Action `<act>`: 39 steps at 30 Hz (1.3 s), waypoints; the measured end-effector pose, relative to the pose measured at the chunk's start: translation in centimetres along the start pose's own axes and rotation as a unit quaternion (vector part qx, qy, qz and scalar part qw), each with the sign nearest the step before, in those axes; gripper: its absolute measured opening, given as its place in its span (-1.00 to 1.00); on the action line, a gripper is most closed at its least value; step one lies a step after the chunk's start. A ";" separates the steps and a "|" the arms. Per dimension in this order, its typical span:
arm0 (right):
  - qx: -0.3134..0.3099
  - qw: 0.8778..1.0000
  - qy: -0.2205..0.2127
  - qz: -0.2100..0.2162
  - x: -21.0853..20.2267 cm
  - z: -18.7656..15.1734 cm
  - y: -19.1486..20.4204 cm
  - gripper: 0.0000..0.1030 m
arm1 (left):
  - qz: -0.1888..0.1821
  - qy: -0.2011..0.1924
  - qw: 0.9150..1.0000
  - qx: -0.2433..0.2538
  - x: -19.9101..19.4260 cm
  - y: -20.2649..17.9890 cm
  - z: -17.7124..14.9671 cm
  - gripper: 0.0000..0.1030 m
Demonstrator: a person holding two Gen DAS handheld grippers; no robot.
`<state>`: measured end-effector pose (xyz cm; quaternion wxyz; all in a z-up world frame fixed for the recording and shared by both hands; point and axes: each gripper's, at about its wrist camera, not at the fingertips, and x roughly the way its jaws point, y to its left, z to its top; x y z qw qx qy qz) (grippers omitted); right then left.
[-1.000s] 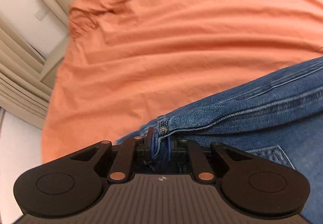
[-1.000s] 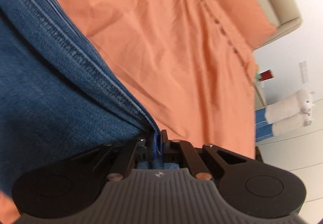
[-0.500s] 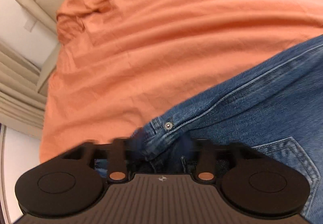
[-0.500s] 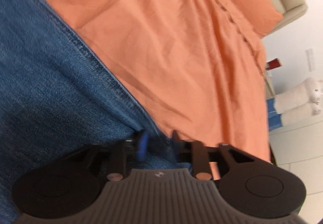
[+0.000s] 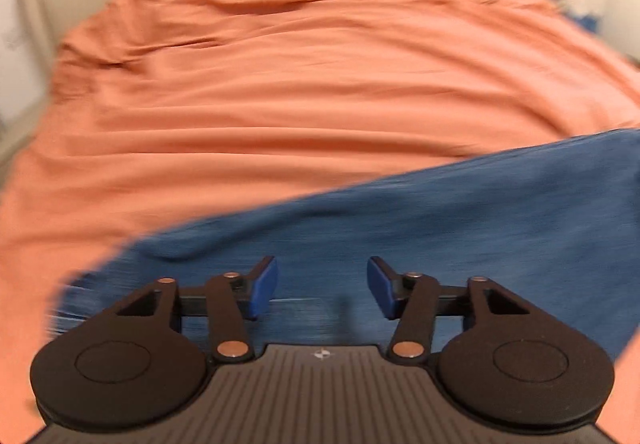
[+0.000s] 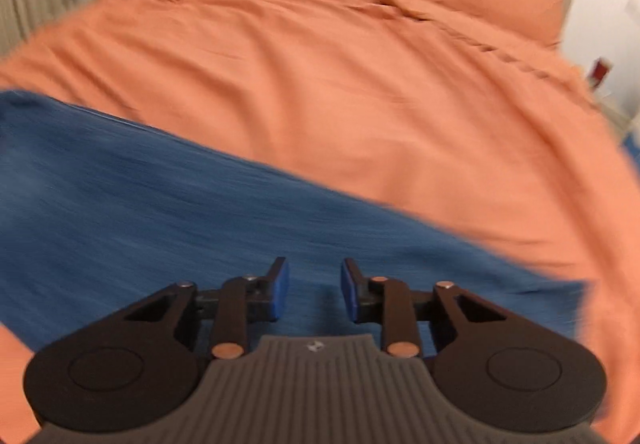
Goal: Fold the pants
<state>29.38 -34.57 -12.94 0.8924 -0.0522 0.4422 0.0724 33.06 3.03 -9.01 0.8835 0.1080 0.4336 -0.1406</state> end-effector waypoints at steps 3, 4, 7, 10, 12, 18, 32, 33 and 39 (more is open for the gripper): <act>0.022 0.999 -0.011 0.047 1.9 -0.3 4.7 -0.68 | -0.052 -0.013 0.999 -0.001 2.2 -3.5 -0.9 0.02; 0.026 0.998 -0.012 0.054 2.7 -0.1 5.8 -0.69 | -0.060 -0.014 0.998 0.003 3.2 -4.6 -1.0 0.00; 0.023 0.998 -0.013 0.061 5.2 0.8 8.1 -0.69 | -0.061 -0.018 0.998 -0.001 6.3 -5.7 -0.5 -0.09; 0.029 0.998 -0.015 0.055 8.1 2.2 8.8 -0.70 | -0.058 -0.024 0.998 -0.024 8.8 -5.7 0.6 -0.11; 0.034 0.998 -0.022 0.049 9.4 3.2 8.2 -0.73 | -0.057 -0.030 0.997 -0.040 10.1 -5.2 1.2 -0.12; 0.043 0.998 -0.028 0.037 12.9 5.7 7.5 -0.87 | -0.041 -0.046 0.997 -0.039 12.5 -5.4 2.5 -0.12; 0.105 0.992 -0.067 0.006 4.0 3.0 0.2 -0.67 | -0.021 -0.063 0.995 -0.078 7.2 -5.1 1.6 -0.11; 0.116 0.991 -0.066 -0.010 2.6 2.1 -1.6 -0.65 | -0.021 -0.061 0.995 -0.079 6.9 -5.1 1.4 -0.11; 0.269 0.956 -0.067 -0.098 -6.0 -6.1 -14.2 -0.50 | -0.018 -0.048 0.996 -0.077 5.5 -6.2 -0.3 -0.11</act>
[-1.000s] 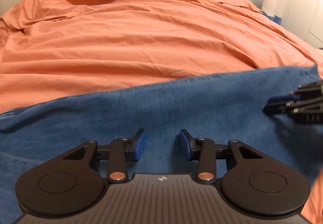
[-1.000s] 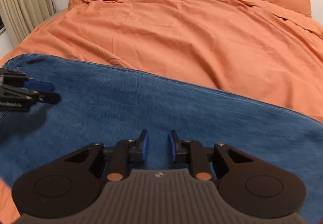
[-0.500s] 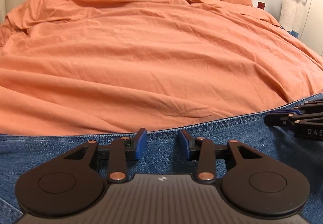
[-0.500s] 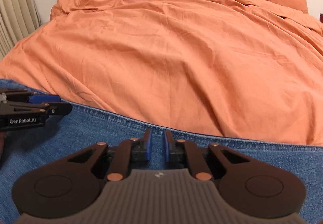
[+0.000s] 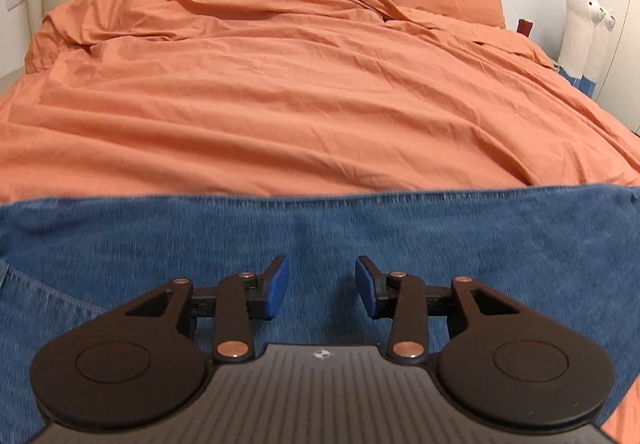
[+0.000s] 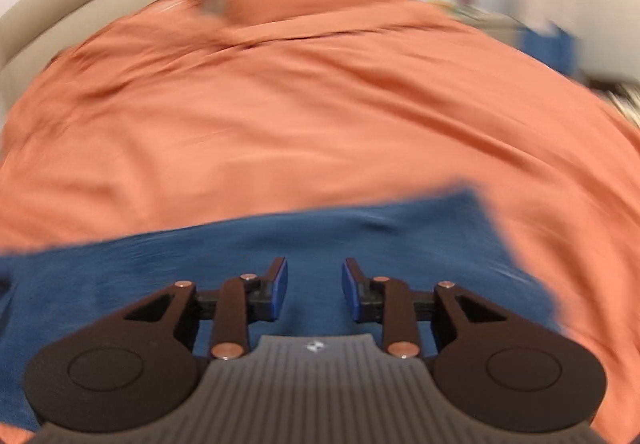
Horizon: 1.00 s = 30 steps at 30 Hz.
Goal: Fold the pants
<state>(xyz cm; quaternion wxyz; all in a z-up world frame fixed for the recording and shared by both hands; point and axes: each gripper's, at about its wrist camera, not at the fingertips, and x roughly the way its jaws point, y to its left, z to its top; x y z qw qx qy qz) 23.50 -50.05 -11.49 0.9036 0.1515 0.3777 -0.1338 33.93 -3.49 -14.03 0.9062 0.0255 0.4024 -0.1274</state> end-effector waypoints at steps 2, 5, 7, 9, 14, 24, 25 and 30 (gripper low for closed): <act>0.072 0.997 -0.005 -0.012 -1.7 -0.6 -5.3 -0.42 | 0.005 0.004 1.000 -0.004 0.0 -0.1 -0.5 -0.11; 0.157 0.987 -0.006 -0.007 -2.9 -2.1 -11.1 -0.42 | 0.017 0.014 1.000 -0.009 0.3 0.0 -1.0 -0.11; 0.197 0.980 -0.004 0.006 -2.5 -2.9 -13.3 -0.42 | 0.023 0.019 0.999 -0.016 0.5 0.1 -1.2 -0.11; 0.239 0.971 -0.003 0.022 -1.7 -3.6 -14.5 -0.41 | 0.029 0.022 0.999 -0.020 0.6 0.0 -1.3 -0.11; 0.308 0.950 0.014 0.043 1.1 -5.3 -15.6 -0.45 | 0.043 0.030 0.998 -0.016 0.9 -0.5 -1.3 -0.11; 0.216 0.976 -0.030 0.005 -2.6 -2.8 -14.6 -1.00 | 0.052 0.029 0.998 -0.004 1.7 -1.0 -1.5 -0.11; 0.219 0.976 -0.016 -0.005 -1.6 -3.3 -14.9 -1.00 | 0.054 0.028 0.998 -0.004 1.7 -1.0 -1.5 -0.09; 0.212 0.977 -0.009 -0.017 0.2 -4.6 -14.9 -1.00 | 0.049 0.032 0.998 0.008 0.8 -0.7 -0.9 0.03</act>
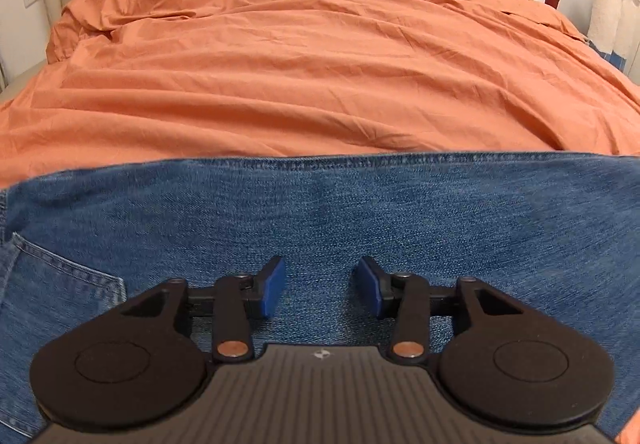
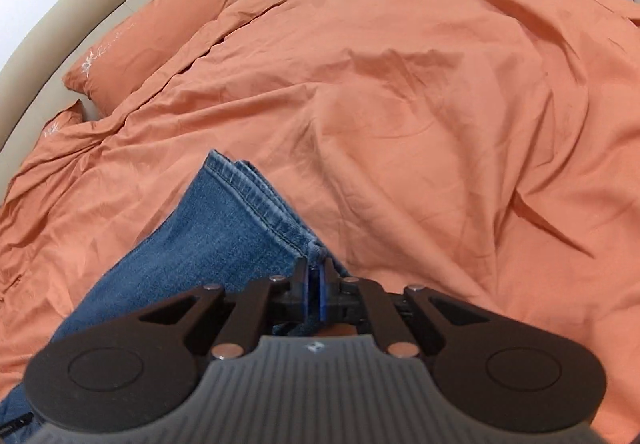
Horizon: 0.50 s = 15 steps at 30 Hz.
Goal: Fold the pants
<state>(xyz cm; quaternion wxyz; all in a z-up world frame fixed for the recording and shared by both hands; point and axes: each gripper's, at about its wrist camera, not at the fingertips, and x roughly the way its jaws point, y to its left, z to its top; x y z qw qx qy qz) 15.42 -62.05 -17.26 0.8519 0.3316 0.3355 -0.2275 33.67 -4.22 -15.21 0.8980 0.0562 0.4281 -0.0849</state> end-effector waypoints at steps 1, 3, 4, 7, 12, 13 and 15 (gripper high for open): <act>-0.007 1.000 0.004 -0.006 -0.1 0.2 0.3 -0.99 | -0.004 -0.003 1.000 0.003 -0.5 0.3 0.1 0.07; -0.031 0.999 -0.001 -0.022 -1.0 0.6 1.0 -0.66 | -0.006 -0.005 1.000 0.012 -1.2 0.9 0.2 0.10; -0.054 0.998 -0.012 -0.040 -1.7 0.9 1.8 -0.57 | -0.005 -0.004 1.000 0.018 -1.5 1.2 0.2 0.10; -0.114 0.993 -0.024 -0.030 -2.9 1.6 4.3 -0.58 | 0.005 -0.004 0.999 0.040 -2.2 2.3 0.3 0.10; -0.198 0.980 -0.006 0.021 0.3 0.5 10.2 -0.60 | 0.028 -0.007 0.999 0.035 -2.9 5.0 0.6 0.10; -0.201 0.979 0.005 0.021 1.7 0.5 10.9 -0.62 | 0.033 -0.008 0.999 0.031 -3.0 5.7 0.6 0.10; -0.209 0.978 0.009 -0.004 4.4 0.7 11.9 -0.62 | 0.043 -0.009 0.999 0.024 -3.3 7.3 0.6 0.10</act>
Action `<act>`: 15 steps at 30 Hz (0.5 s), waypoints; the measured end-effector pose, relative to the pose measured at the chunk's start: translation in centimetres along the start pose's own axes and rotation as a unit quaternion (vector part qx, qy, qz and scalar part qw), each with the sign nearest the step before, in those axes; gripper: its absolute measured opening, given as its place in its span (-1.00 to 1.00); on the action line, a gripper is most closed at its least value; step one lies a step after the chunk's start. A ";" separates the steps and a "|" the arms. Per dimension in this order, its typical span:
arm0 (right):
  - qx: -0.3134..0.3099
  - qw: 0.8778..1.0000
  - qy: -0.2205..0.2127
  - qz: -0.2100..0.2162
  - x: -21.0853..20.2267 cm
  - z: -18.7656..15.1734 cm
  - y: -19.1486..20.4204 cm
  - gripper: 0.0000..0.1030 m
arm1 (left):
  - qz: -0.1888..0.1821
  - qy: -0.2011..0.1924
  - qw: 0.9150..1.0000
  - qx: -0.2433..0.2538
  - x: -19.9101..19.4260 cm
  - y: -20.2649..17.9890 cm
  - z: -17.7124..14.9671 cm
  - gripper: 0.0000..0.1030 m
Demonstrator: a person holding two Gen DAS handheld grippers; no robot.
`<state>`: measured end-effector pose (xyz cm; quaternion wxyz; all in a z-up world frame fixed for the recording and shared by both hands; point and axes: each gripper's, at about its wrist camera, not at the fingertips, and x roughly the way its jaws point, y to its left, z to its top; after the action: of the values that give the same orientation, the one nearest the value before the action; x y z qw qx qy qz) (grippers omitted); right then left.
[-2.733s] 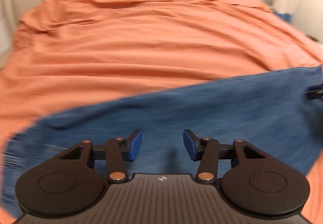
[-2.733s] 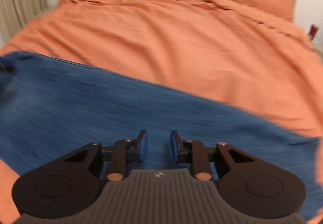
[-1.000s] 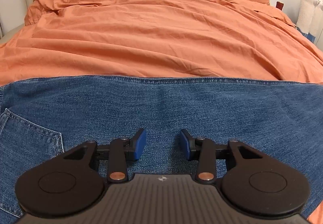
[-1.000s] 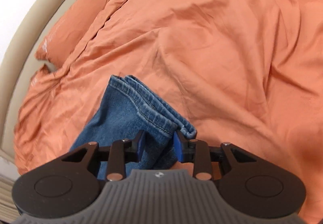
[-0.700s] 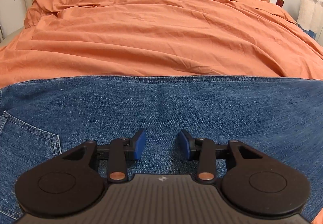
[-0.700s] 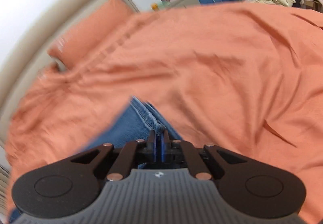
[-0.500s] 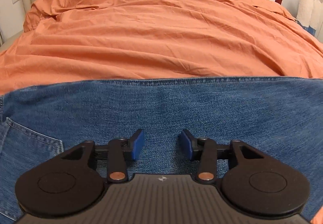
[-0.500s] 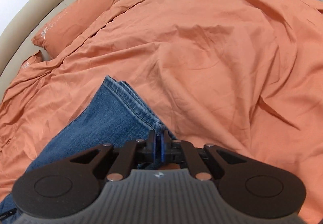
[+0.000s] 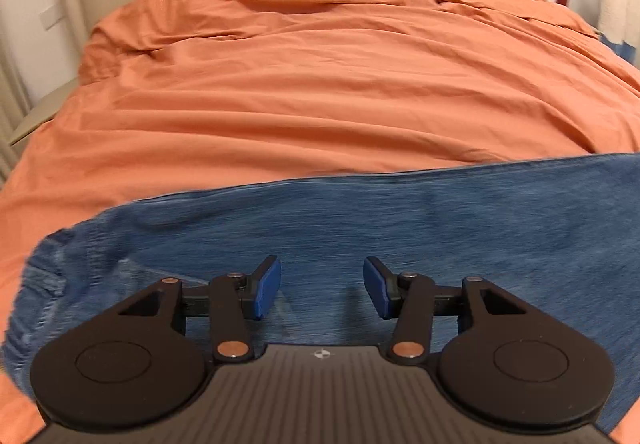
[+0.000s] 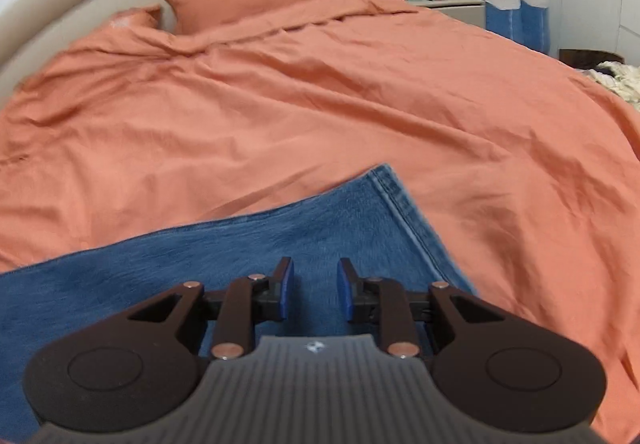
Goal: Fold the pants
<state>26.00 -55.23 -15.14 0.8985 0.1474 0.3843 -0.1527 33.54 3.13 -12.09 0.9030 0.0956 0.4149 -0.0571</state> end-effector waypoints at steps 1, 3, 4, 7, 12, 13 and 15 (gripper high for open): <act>0.000 1.000 0.003 -0.012 1.2 0.3 0.1 -0.63 | 0.005 0.000 1.000 -0.003 0.0 0.8 -0.1 0.10; 0.013 0.999 0.011 -0.038 3.3 1.0 -0.5 -0.70 | 0.018 0.002 1.000 -0.014 0.1 2.5 -0.4 0.10; 0.019 0.999 0.015 -0.045 4.2 1.3 -0.9 -0.81 | 0.025 0.004 0.999 -0.019 0.2 3.4 -0.5 0.10; 0.016 0.997 0.021 -0.069 6.0 1.8 -1.8 -1.00 | 0.048 0.007 0.998 -0.035 0.6 5.9 -1.1 0.10; 0.007 0.995 0.033 -0.091 6.7 2.3 -1.3 -1.00 | 0.053 -0.010 0.994 -0.094 -0.8 10.2 -2.0 0.10; -0.006 0.995 0.032 -0.099 6.4 2.3 -0.8 -1.00 | 0.051 -0.016 0.993 -0.105 -1.5 11.0 -2.3 0.10; -0.025 0.994 0.024 -0.102 5.1 2.2 0.5 -0.94 | 0.051 -0.028 0.991 -0.124 -2.9 12.6 -3.0 0.13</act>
<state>30.95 -56.49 -17.35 0.8719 0.0889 0.4227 -0.2306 31.76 16.18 -10.22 0.9209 0.0024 0.3878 0.0385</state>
